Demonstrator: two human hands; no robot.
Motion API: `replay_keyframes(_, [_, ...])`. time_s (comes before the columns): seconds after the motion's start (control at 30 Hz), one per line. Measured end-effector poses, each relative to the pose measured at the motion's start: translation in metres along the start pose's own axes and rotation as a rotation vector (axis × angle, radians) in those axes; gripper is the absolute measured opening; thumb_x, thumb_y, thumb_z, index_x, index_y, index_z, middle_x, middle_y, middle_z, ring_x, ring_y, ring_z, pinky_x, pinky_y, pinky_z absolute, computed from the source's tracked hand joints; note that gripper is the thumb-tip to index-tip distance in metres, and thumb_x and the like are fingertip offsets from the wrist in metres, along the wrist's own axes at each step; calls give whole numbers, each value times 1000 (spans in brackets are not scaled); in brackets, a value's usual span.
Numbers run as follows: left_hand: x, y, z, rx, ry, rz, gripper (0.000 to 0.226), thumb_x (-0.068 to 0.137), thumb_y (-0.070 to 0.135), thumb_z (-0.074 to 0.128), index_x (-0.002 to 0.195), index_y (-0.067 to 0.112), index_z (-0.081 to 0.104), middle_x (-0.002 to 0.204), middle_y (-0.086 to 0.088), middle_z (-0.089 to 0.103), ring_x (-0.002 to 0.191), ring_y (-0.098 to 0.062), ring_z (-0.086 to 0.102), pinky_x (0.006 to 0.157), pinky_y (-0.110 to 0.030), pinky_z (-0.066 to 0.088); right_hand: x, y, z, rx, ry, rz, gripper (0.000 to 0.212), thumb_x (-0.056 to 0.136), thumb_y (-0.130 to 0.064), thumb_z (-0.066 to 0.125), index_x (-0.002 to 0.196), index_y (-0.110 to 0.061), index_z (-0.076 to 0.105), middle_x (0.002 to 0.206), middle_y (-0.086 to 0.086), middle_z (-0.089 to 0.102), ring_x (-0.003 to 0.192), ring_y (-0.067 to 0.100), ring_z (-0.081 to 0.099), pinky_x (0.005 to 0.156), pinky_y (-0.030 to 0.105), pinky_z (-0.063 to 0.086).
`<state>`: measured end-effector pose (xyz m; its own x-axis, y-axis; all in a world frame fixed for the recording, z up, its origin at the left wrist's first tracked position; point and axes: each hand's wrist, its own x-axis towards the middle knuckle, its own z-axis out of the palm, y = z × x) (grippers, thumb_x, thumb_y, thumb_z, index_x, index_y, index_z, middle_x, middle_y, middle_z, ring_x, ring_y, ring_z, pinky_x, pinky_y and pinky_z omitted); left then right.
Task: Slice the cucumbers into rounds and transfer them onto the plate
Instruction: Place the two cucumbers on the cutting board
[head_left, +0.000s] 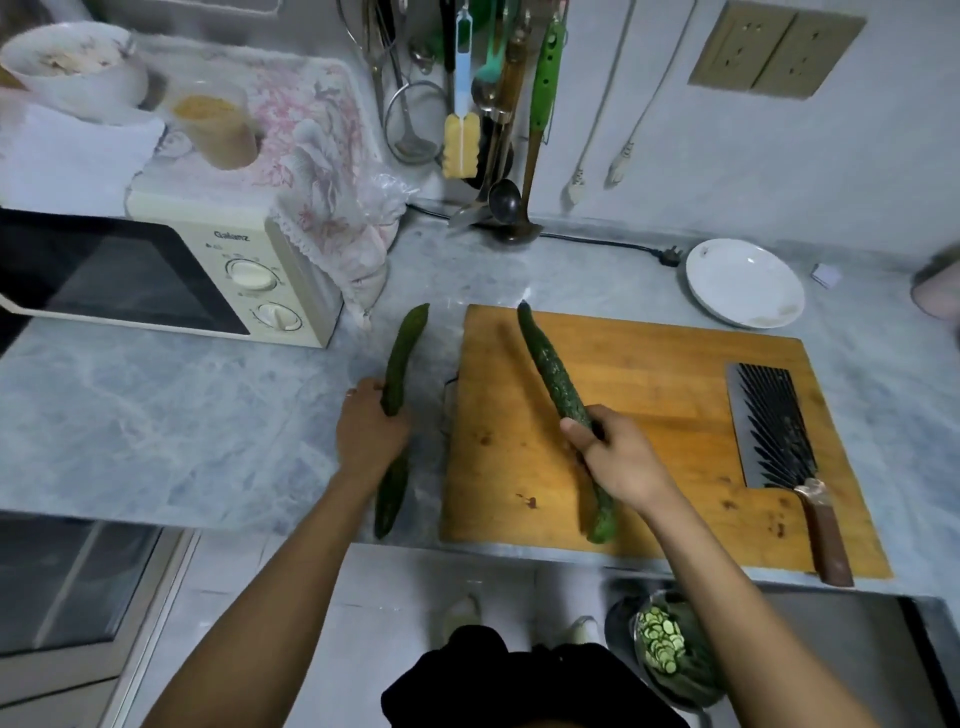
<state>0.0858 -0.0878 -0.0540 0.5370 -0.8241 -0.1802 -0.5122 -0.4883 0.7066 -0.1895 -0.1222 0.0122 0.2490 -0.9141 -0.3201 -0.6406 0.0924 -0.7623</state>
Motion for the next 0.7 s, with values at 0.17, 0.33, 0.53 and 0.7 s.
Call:
replay_keyframes(0.17, [-35,39,36,-227,-146,42,37,90,28,68,121,16,53,100,9,57,87,-8,56,69,-16,42,-4,24,-27,161,93,190,28,98,-33,59,76,-17,57,62,5,62,53,20,58,58,29,46])
replay_keyframes(0.33, [-38,65,88,-170,-95,110,36,88,32,69,117,19,51,103,3,57,92,-15,59,76,-30,53,6,44,-36,166,120,317,26,92,-37,68,75,-20,58,71,3,67,69,24,67,71,37,53])
replay_keyframes(0.53, [-32,80,103,90,-13,66,40,94,35,60,125,14,46,117,-10,54,102,-29,57,79,-40,49,31,42,-34,36,67,259,21,91,-35,69,89,-16,60,75,-2,62,65,10,58,55,25,46])
replay_keyframes(0.7, [-42,88,97,210,-20,85,40,93,32,58,127,13,48,123,-12,51,107,-31,55,77,-40,49,45,46,-29,-22,4,211,26,94,-35,66,81,-14,57,70,-3,57,71,18,57,45,20,35])
